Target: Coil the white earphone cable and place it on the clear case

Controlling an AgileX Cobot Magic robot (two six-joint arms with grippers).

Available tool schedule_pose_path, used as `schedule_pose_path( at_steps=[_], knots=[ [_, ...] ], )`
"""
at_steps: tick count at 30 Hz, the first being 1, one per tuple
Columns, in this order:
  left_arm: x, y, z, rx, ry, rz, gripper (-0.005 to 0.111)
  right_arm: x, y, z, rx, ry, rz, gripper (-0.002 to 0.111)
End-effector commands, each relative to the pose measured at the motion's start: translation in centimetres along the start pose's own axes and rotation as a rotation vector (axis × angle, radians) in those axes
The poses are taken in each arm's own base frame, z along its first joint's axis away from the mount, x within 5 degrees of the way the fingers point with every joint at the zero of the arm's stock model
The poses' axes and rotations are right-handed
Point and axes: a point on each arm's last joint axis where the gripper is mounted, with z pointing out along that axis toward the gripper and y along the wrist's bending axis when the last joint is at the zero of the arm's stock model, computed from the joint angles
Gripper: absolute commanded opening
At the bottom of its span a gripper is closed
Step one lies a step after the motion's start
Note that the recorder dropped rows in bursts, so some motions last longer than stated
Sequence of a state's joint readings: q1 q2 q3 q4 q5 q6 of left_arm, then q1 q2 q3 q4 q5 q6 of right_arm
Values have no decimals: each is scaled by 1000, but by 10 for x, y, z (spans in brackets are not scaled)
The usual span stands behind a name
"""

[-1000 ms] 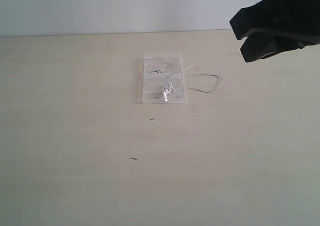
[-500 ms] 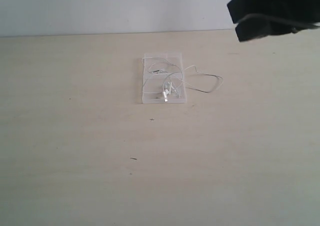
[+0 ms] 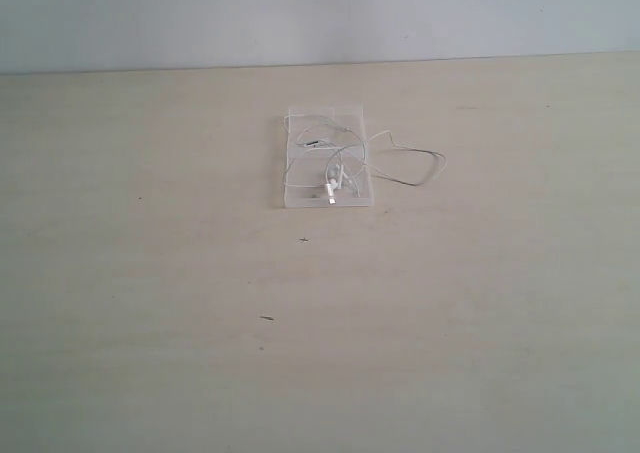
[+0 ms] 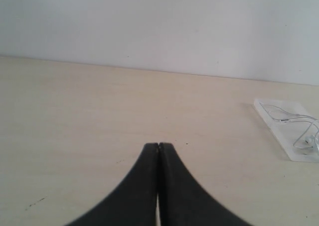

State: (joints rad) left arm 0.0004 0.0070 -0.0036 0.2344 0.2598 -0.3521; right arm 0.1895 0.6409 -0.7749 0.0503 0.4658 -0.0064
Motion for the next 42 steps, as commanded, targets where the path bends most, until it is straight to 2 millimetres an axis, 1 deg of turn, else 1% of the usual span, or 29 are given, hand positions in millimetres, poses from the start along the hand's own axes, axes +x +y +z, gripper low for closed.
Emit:
schedule_pose_path(
  at_steps=[1,3,5,8,12,17,19,21,25,28,32,37,42],
  knots=[
    [1,0,0,-1,-5,0,0,13,-11,-44,138,-191,9,24],
    [1,0,0,-1,-5,0,0,22,-12,-61,186,-255,10,24],
    [1,0,0,-1,-5,0,0,31,-10,-74,212,-301,5,24],
    [1,0,0,-1,-5,0,0,38,-8,-84,216,-338,-9,24],
    [1,0,0,-1,-5,0,0,42,-7,-87,216,-344,-12,24],
    [1,0,0,-1,-5,0,0,41,-7,-86,214,-340,-8,24],
    [1,0,0,-1,-5,0,0,45,-8,-83,215,-331,-7,24],
    [1,0,0,-1,-5,0,0,50,-8,-82,216,-344,-9,24],
    [1,0,0,-1,-5,0,0,73,-8,-84,230,-402,-38,24],
    [1,0,0,-1,-5,0,0,91,-8,-83,232,-451,-46,24],
    [1,0,0,-1,-5,0,0,111,-12,-66,233,-443,-44,24],
    [1,0,0,-1,-5,0,0,137,-16,-49,237,-378,-45,24],
    [1,0,0,-1,-5,0,0,168,-20,-33,243,-294,-57,24]
  ],
)
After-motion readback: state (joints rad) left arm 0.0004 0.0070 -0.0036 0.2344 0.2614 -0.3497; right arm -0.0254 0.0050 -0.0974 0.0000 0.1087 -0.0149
